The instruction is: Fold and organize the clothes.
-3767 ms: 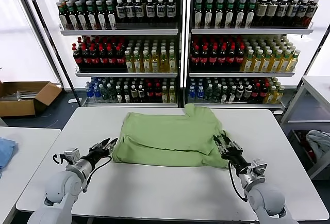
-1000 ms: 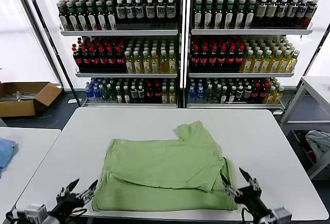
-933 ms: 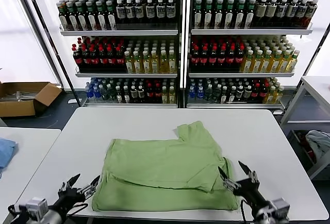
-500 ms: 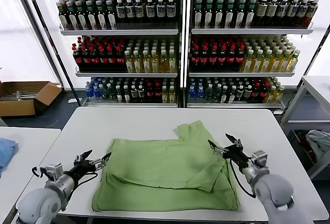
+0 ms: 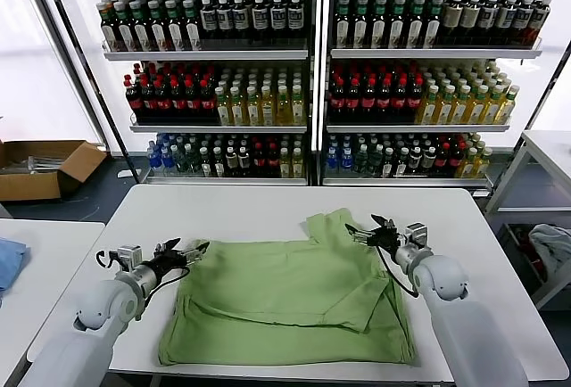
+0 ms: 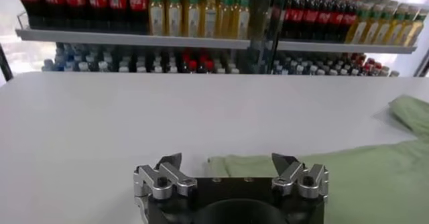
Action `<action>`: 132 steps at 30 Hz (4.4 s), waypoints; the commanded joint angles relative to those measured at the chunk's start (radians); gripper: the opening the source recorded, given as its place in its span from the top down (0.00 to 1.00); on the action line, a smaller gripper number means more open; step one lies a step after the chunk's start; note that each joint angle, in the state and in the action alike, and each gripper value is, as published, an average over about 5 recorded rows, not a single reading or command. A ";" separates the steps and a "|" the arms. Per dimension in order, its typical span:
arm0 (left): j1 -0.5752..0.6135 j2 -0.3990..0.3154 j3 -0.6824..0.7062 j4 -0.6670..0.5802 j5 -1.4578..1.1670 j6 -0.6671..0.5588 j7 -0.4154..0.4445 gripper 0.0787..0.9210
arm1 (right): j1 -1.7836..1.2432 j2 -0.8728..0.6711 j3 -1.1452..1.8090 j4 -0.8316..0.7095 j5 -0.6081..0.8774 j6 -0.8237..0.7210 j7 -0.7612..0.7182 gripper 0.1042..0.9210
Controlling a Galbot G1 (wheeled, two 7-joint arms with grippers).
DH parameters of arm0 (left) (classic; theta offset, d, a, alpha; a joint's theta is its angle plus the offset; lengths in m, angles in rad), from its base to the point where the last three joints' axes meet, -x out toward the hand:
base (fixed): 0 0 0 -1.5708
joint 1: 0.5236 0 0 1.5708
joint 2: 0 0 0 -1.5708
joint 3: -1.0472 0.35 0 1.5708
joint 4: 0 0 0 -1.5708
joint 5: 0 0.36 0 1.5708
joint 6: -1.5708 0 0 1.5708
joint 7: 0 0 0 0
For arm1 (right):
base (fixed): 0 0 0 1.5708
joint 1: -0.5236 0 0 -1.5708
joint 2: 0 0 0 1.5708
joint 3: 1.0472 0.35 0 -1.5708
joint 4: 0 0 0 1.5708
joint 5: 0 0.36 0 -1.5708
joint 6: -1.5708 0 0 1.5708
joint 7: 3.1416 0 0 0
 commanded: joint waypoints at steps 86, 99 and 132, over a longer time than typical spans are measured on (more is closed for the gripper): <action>0.732 -0.192 -0.475 -0.687 0.229 0.082 -0.056 0.75 | -0.969 0.035 0.617 0.782 0.082 0.259 0.110 0.65; 0.744 -0.352 -0.359 -0.680 0.219 0.035 -0.167 0.31 | -0.955 0.053 0.748 0.701 0.205 0.344 0.103 0.20; 0.739 -0.394 -0.255 -0.557 0.327 -0.007 -0.135 0.61 | -0.993 0.107 0.739 0.792 0.309 0.299 0.105 0.12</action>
